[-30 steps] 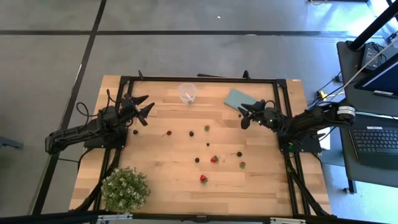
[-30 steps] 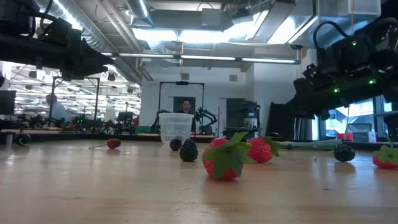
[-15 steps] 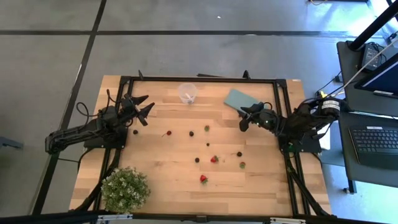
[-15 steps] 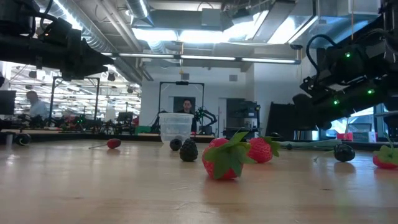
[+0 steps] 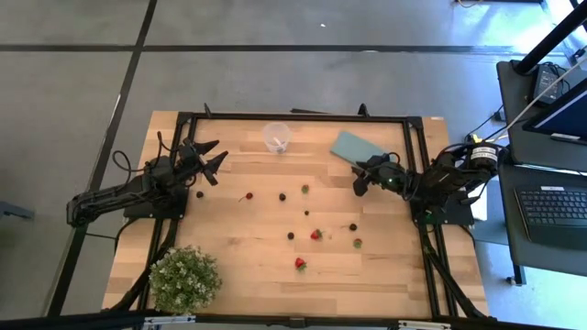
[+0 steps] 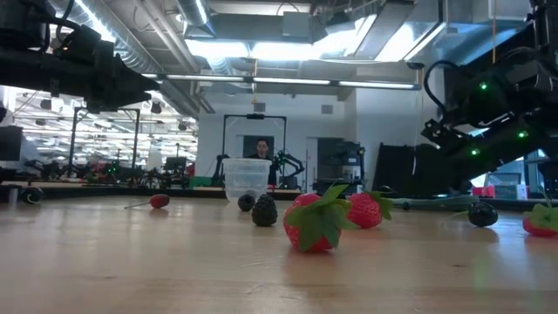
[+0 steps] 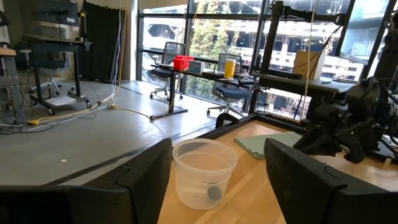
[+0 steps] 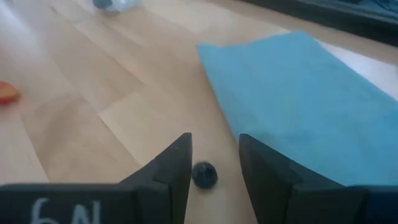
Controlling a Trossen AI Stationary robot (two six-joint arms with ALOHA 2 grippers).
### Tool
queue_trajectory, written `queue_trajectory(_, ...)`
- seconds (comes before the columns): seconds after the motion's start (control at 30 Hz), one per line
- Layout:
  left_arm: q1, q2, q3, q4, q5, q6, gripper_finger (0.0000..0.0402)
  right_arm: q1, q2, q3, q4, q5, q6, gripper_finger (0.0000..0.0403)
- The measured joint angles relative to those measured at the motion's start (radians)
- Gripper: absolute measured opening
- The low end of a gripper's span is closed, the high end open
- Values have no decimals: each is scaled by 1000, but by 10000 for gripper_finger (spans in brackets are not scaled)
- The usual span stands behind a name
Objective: Pick and placing Produce into tupperware
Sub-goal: Put the top blueberry into the transparent container
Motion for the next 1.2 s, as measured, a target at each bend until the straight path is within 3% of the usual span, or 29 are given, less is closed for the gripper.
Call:
queue_trajectory(0.6,0,0,0,0,0,0,247,0,0,0,-3,-4,2,135)
queue_trajectory(0.8,0,0,0,0,0,0,247,0,-1,0,2,-87,2,135)
queue_trajectory(1.2,0,0,0,0,0,0,247,-1,-3,3,-68,-104,-4,135)
